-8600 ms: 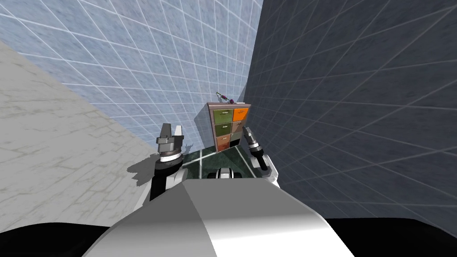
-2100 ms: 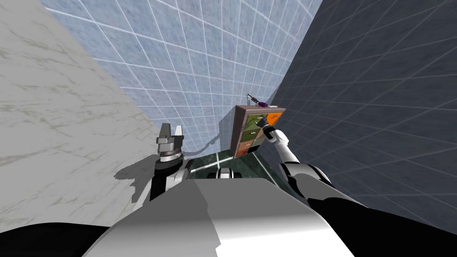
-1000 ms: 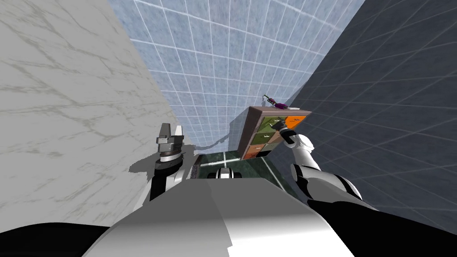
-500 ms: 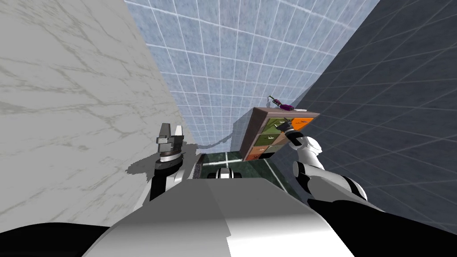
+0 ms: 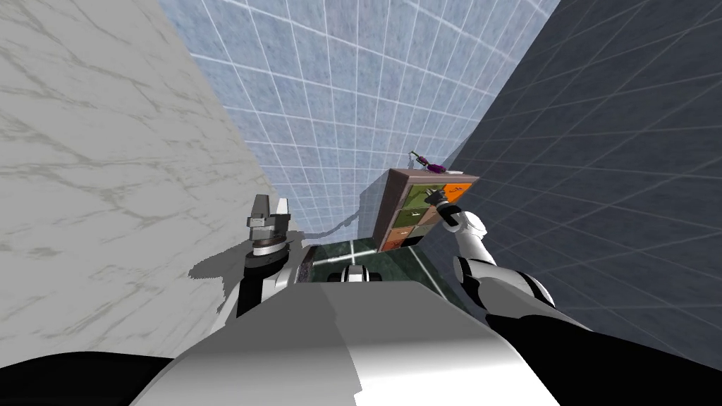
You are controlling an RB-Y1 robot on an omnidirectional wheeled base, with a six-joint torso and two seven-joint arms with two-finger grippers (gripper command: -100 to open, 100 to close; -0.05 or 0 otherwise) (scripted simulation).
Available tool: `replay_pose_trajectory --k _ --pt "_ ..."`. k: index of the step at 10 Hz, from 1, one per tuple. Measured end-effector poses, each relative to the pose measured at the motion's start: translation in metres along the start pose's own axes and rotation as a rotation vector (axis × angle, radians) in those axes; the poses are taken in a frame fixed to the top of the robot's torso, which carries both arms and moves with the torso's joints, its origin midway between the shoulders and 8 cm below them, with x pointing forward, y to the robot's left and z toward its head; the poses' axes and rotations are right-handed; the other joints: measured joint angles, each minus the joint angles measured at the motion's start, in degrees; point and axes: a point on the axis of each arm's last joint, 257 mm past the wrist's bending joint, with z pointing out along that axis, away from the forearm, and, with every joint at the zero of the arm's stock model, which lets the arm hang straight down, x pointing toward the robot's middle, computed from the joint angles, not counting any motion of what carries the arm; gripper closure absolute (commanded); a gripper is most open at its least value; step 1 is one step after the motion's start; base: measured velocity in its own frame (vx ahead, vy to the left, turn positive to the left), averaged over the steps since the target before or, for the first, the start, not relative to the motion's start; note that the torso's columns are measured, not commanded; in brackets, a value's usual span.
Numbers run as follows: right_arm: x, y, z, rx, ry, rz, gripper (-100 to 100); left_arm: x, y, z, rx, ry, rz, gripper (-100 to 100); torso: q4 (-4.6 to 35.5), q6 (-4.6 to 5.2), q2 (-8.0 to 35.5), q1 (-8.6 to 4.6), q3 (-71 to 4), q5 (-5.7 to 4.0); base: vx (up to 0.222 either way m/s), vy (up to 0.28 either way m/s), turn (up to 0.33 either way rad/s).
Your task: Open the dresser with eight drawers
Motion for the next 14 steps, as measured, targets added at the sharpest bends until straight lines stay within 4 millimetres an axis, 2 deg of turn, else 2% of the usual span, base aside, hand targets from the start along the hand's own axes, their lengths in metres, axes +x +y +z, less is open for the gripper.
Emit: replay_pose_trajectory --k 1,2,4,5,7,8,9,11,12,13,14 --pt "-0.014 0.005 0.008 -0.006 -0.015 -0.005 100 0.000 0.000 0.000 0.000 0.000 0.000 0 0.02 -0.03 0.02 0.03 0.01 0.02 -0.004 -0.036 -0.006" --pt "-0.020 0.007 0.011 -0.010 -0.016 -0.010 100 0.000 0.000 0.000 0.000 0.000 0.000 0 0.00 -0.03 0.01 0.11 0.01 0.02 0.012 -0.069 -0.187" --pt "-0.048 0.018 0.023 -0.019 -0.040 -0.003 100 0.000 0.000 0.000 0.000 0.000 0.000 0 0.01 -0.02 0.03 0.04 0.02 0.00 0.008 -0.080 -0.191" --pt "-0.071 0.026 0.031 -0.020 -0.062 -0.002 100 0.000 0.000 0.000 0.000 0.000 0.000 0 0.02 -0.03 0.08 -0.01 0.05 -0.01 0.000 -0.082 -0.117" --pt "-0.104 0.038 0.042 -0.025 -0.094 0.005 100 0.000 0.000 0.000 0.000 0.000 0.000 0 0.03 0.07 0.10 -0.07 0.07 -0.04 -0.007 -0.086 -0.145" --pt "-0.118 0.044 0.046 -0.029 -0.107 0.005 100 0.000 0.000 0.000 0.000 0.000 0.000 0 -0.04 0.00 0.05 0.04 0.04 -0.05 0.013 -0.035 0.000" --pt "-0.123 0.048 0.047 -0.033 -0.106 0.002 100 0.000 0.000 0.000 0.000 0.000 0.000 0 -0.10 -0.01 -0.06 0.14 -0.04 -0.02 0.015 -0.075 -0.204" --pt "-0.156 0.057 0.053 -0.040 -0.141 0.011 100 0.000 0.000 0.000 0.000 0.000 0.000 0 -0.02 -0.04 0.03 0.07 0.02 -0.01 0.017 -0.049 -0.070" --pt "-0.161 0.059 0.054 -0.039 -0.140 0.015 100 0.000 0.000 0.000 0.000 0.000 0.000 0 -0.09 -0.05 0.01 0.17 0.01 -0.02 0.012 -0.075 -0.239" --pt "-0.182 0.064 0.052 -0.035 -0.159 0.021 100 0.000 0.000 0.000 0.000 0.000 0.000 0 -0.10 -0.12 0.08 0.14 0.06 -0.03 0.009 -0.067 -0.119" --pt "-0.195 0.070 0.056 -0.039 -0.169 0.029 100 0.000 0.000 0.000 0.000 0.000 0.000 0 -0.08 -0.10 -0.02 0.13 -0.01 -0.02 0.020 -0.094 -0.221"
